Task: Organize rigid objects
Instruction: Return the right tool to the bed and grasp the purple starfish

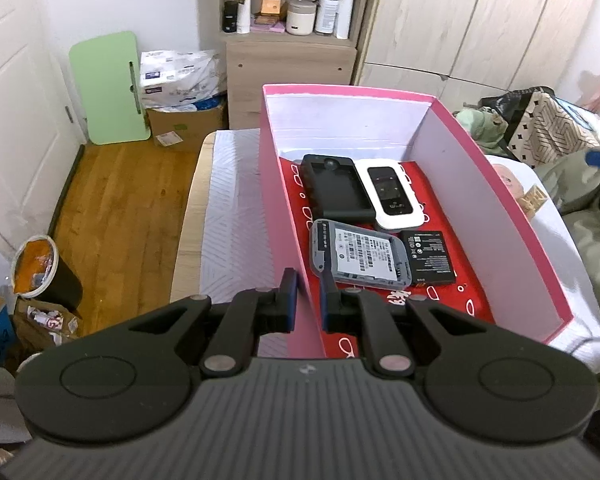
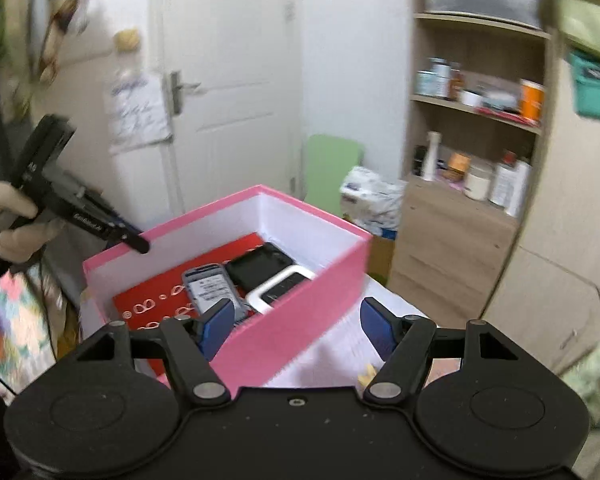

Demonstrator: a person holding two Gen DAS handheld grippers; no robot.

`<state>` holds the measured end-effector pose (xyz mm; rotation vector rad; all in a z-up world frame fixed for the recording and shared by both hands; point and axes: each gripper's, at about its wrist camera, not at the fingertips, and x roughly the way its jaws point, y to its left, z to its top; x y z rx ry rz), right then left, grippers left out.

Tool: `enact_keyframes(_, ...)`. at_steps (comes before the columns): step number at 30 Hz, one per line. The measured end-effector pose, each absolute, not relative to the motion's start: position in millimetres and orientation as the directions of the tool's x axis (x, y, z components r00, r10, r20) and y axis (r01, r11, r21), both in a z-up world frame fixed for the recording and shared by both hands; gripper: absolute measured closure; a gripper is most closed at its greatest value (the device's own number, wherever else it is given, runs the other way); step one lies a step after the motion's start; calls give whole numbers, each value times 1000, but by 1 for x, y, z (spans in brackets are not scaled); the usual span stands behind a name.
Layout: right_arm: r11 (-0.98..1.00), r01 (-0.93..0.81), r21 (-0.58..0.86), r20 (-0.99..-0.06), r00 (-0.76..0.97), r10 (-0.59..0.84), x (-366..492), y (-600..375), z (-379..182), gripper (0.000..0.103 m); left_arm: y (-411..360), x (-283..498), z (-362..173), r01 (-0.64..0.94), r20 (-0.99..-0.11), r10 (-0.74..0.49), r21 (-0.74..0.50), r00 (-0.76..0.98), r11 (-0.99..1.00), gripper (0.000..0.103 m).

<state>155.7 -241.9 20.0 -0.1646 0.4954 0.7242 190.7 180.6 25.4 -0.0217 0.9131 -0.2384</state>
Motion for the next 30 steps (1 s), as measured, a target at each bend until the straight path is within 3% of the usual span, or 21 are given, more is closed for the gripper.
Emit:
enact_keyframes(5,831,-536,149,-466,703,537,150,-277,-21,27,175,193,27,175,-789,-182,-96,587,980,93)
enact_keyframes(13,854,-410,319,-533,668,520,157,-274,-93,27,168,191,30,154,-796,-139,-58,589,986,93)
enact_keyframes(18,908,-396,139,-580,711,399,157,-244,-120,31,168,190,30,146,-796,-136,-61,590,987,93)
enact_keyframes(24,922,-378,86,-579,734,355,169,-237,-134,36,167,190,29,148,-797,-131,-53,589,988,93)
enact_keyframes(26,925,-379,41,-576,747,332,168,-232,-134,42,168,190,29,147,-797,-132,-55,589,988,93)
enact_keyframes(28,911,-408,52,-571,736,362,165,-229,-132,65,168,189,29,147,-797,-132,-54,590,988,93)
enact_keyframes(30,909,-415,39,-570,738,361,161,-227,-131,65,168,190,29,146,-798,-133,-57,588,988,93)
